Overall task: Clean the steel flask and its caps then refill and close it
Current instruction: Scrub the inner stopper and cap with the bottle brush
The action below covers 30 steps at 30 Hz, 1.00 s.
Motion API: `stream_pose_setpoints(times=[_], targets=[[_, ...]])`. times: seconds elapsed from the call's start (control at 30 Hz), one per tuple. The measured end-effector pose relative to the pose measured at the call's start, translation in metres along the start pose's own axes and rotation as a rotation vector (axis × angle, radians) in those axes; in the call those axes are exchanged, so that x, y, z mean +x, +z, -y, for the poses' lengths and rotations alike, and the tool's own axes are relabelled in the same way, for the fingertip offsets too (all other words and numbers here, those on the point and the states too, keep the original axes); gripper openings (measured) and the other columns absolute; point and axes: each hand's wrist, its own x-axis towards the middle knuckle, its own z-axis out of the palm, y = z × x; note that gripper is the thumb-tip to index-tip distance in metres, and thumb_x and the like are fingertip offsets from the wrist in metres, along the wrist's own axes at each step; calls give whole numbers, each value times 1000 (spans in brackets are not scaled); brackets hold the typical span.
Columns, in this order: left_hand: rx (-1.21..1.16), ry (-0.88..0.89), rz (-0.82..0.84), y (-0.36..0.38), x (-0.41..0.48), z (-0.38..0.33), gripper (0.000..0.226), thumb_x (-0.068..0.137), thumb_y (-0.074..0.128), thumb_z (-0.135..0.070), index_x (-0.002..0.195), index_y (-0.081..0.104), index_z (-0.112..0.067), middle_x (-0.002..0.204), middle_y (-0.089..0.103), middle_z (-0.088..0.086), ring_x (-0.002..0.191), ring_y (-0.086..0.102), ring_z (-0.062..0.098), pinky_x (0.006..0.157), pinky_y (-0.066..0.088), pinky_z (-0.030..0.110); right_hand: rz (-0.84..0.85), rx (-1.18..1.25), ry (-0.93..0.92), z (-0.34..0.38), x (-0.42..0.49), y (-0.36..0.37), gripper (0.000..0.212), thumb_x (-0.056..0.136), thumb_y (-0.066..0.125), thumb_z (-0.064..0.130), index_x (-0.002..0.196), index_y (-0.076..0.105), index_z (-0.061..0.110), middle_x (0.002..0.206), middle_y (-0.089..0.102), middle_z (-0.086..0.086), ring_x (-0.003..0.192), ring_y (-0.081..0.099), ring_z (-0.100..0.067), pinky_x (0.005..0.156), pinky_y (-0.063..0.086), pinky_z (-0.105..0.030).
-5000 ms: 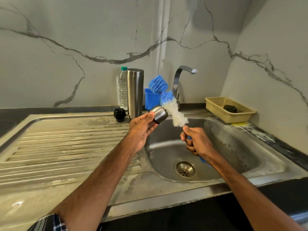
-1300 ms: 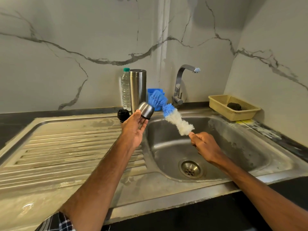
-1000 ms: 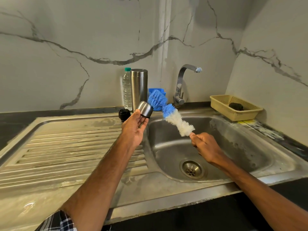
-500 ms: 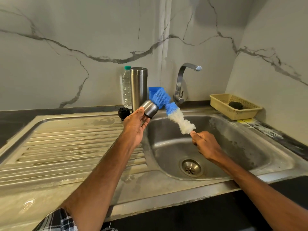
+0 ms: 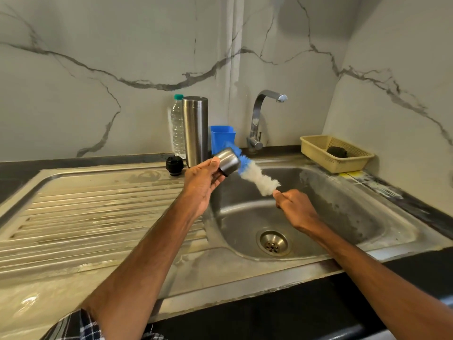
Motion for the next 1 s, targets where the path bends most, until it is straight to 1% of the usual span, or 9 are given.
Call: stream_pose_setpoints(times=[0.17,0.33,0.4,0.5,0.6,0.67,0.73,0.83,1.0], targets=[[307,97,43,14,-9,17,21,91,70,-4,112,72,-2,115,72,12,97,71,18,81,60,25,-42,289,32,7,-1,-5,48,106,44,32,62,53,16,49,43,5,45,35,-12,47,29,-25],[301,79,-8,12,-12,19,16,88,75,-3,104,74,-2,110,73,13,87,72,15,72,62,21,140,484,16,16,-8,-9,46,107,43,33,65,50,16,51,37,7,41,27,-6,37,22,-19],[283,60,-36,10,-11,16,8,88,75,-4,96,75,-7,111,72,14,86,72,15,72,62,22,159,469,-7,16,-8,-9,47,107,43,33,64,50,15,50,36,6,40,25,-6,37,21,-18],[220,41,-108,4,-7,8,12,90,72,-4,87,72,-16,115,70,17,95,72,22,72,62,22,134,423,-60,9,-5,-7,50,107,44,33,60,47,16,50,33,4,42,25,-11,42,21,-22],[101,29,-186,-3,-3,-2,14,94,67,-5,85,70,-15,105,72,13,102,71,24,87,60,31,97,223,-167,1,-7,0,50,106,46,35,58,46,19,51,36,4,48,30,-14,51,25,-32],[51,22,-217,-7,0,-6,12,97,65,-5,88,69,-12,97,73,9,94,72,21,88,60,32,75,132,-189,1,-8,3,51,105,48,33,56,46,19,51,39,4,47,32,-12,52,27,-33],[36,12,-246,-11,3,-7,5,96,66,-6,99,70,-6,99,73,13,91,71,21,78,61,26,27,92,-168,3,-6,3,51,105,48,32,56,48,17,50,40,4,47,33,-11,51,29,-32],[44,26,-268,-14,6,-8,27,95,68,-6,121,66,1,110,71,20,94,72,25,71,62,23,23,54,-159,1,-5,3,51,105,47,32,57,48,15,51,41,2,47,33,-12,51,29,-31],[-6,21,-269,-14,5,-12,30,94,68,-5,123,65,2,113,71,21,98,71,26,71,62,25,-31,83,-214,-1,-6,3,53,105,47,31,54,43,17,49,36,4,45,29,-10,50,27,-32]])
